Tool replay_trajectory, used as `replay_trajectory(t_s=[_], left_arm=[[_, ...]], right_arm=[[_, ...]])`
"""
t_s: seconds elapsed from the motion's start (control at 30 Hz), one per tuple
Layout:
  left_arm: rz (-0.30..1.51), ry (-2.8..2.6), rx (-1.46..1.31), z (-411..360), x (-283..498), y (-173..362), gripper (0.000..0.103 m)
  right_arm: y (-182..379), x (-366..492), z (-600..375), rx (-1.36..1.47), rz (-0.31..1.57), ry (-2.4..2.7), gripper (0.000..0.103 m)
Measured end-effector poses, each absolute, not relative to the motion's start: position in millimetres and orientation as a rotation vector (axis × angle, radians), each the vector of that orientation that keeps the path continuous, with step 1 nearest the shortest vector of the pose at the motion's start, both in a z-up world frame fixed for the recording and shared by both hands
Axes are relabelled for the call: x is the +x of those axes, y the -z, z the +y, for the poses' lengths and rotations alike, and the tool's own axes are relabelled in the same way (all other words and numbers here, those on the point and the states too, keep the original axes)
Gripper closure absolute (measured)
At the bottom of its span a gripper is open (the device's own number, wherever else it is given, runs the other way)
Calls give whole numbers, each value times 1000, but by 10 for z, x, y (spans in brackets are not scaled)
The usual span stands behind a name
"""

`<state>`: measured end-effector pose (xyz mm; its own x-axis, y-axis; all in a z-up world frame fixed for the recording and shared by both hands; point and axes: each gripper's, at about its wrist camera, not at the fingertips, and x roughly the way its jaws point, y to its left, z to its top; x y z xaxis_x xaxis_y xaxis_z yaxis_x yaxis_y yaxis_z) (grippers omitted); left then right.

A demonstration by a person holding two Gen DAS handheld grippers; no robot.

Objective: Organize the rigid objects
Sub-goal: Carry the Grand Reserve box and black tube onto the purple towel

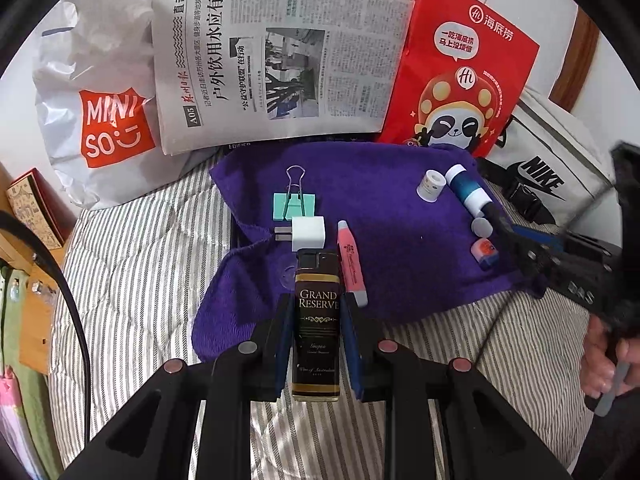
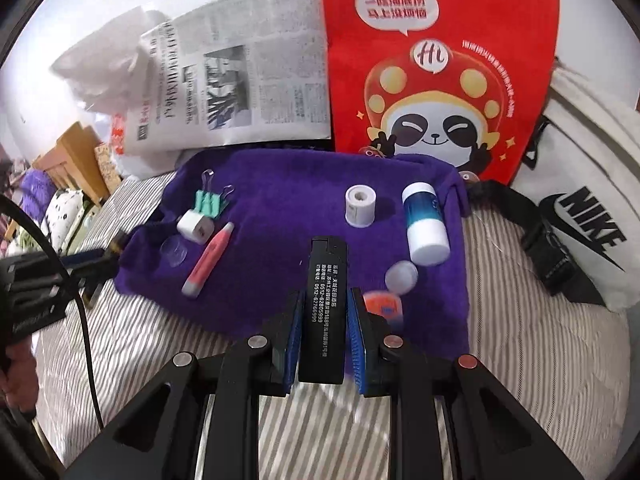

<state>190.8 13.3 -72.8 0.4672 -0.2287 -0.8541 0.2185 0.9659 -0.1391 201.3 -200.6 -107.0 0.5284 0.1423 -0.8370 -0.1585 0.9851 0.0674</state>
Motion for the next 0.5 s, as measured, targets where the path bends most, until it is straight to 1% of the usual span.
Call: replay_trajectory(t_s=[0.27,0.5], left_arm=[[1068,293,0,85,2041,819,80],[1078,304,-23,128,2104,859,80]], right_arm=[[1356,2486,-2054,14,1075,-121,81],[1568,2682,-2037,-8,1119,-74,81]])
